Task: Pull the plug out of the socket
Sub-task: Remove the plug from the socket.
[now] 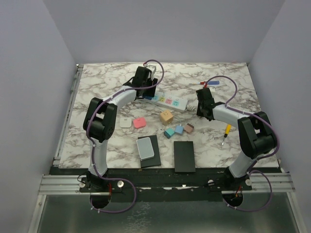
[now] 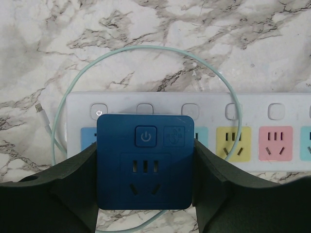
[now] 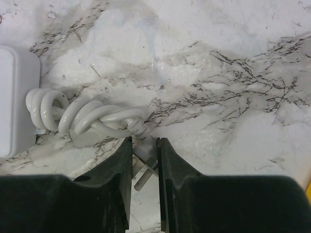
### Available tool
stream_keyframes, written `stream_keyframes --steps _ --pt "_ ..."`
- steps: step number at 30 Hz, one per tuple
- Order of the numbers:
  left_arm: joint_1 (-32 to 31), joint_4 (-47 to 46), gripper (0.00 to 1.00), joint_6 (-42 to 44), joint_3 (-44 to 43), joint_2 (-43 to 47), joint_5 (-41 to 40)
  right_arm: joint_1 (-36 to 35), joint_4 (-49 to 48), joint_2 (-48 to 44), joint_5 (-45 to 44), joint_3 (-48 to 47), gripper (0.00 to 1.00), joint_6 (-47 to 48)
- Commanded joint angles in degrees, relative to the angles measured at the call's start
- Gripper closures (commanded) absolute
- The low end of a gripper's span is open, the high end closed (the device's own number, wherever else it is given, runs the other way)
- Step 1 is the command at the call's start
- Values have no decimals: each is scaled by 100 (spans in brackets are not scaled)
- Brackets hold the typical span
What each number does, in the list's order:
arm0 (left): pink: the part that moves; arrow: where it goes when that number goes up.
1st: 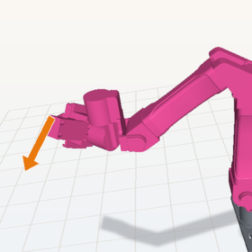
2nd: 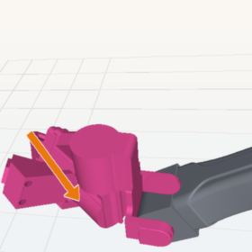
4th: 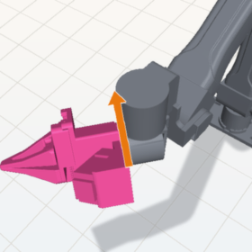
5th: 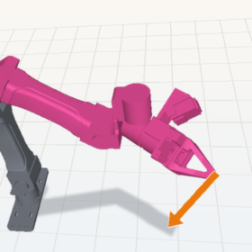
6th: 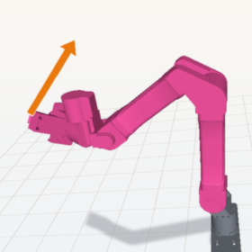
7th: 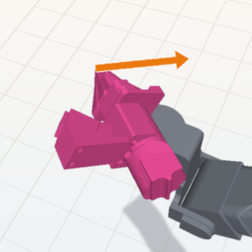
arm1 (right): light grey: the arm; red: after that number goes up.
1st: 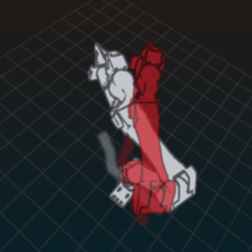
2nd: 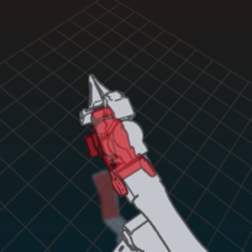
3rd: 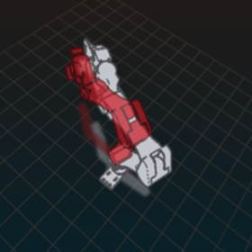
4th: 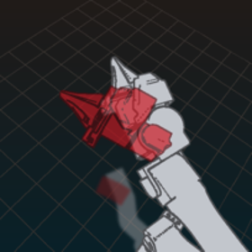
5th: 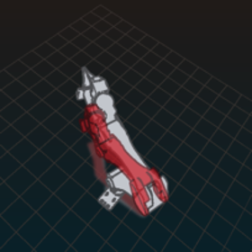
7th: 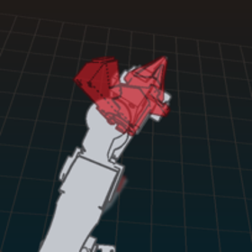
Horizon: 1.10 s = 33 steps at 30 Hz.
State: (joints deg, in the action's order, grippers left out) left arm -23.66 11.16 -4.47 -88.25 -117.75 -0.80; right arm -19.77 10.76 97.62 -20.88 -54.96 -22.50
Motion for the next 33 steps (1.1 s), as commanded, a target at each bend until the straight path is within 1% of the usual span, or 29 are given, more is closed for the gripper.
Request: stream_keyframes --steps 1,15,24,30,33 --pt "10 327 100 69 45 64 -192 35 382 241 -87 60 95 -54" --pt "341 662 100 -356 -271 -72 469 41 435 302 -87 10 95 -57" --pt "435 689 100 -438 -281 -63 460 44 478 303 -112 -6 95 -44" --pt "607 729 100 -594 -353 -138 802 57 497 302 -105 -24 95 -37" --pt "643 821 100 -601 -413 -228 812 69 510 301 -89 -39 95 -31"
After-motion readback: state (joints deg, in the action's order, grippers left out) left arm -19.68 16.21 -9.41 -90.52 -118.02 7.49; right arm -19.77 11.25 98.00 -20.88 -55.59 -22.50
